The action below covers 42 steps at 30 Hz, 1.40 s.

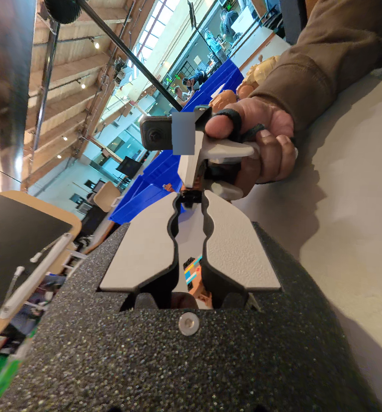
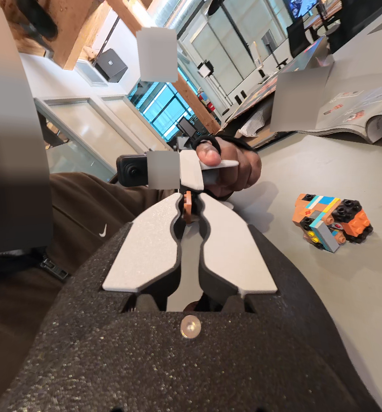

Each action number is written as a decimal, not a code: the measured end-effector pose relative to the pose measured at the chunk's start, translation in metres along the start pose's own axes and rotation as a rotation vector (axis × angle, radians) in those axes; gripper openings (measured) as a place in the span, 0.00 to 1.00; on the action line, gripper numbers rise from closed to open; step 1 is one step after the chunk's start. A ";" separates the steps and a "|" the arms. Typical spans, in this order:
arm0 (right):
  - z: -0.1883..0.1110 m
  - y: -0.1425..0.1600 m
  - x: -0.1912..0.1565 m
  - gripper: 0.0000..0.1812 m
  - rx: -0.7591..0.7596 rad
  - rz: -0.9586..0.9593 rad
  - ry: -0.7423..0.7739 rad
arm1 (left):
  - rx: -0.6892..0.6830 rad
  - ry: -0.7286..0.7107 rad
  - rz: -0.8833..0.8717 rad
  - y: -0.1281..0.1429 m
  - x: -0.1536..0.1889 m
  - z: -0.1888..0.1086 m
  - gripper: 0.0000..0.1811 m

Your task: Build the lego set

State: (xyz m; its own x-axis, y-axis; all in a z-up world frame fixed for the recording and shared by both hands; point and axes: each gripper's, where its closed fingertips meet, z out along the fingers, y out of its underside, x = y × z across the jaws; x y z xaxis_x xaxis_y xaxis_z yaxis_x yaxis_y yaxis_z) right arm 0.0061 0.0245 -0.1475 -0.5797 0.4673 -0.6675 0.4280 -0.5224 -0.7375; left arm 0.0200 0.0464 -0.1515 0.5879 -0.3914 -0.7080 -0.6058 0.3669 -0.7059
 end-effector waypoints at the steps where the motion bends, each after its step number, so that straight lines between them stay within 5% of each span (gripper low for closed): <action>1: -0.001 -0.002 0.001 0.09 0.010 0.008 0.004 | 0.004 0.005 -0.045 0.001 -0.001 0.001 0.10; 8: -0.009 -0.009 0.004 0.15 0.029 0.026 0.033 | 0.038 -0.004 -0.214 0.006 -0.008 0.001 0.09; 18: -0.010 -0.008 0.007 0.05 0.017 -0.024 0.077 | 0.000 -0.044 -0.058 0.005 -0.005 0.002 0.09; 39: -0.009 -0.010 0.003 0.04 0.047 -0.100 0.035 | 0.010 -0.072 -0.010 0.002 -0.006 0.002 0.09; 42: -0.010 -0.012 0.006 0.17 0.065 -0.096 0.051 | 0.001 -0.061 -0.041 0.005 -0.005 0.003 0.09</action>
State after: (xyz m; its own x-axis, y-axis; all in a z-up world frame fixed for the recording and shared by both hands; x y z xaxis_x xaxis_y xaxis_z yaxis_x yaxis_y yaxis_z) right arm 0.0043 0.0405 -0.1436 -0.5794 0.5522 -0.5995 0.3254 -0.5176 -0.7913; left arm 0.0153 0.0528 -0.1519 0.6435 -0.3542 -0.6785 -0.5800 0.3528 -0.7343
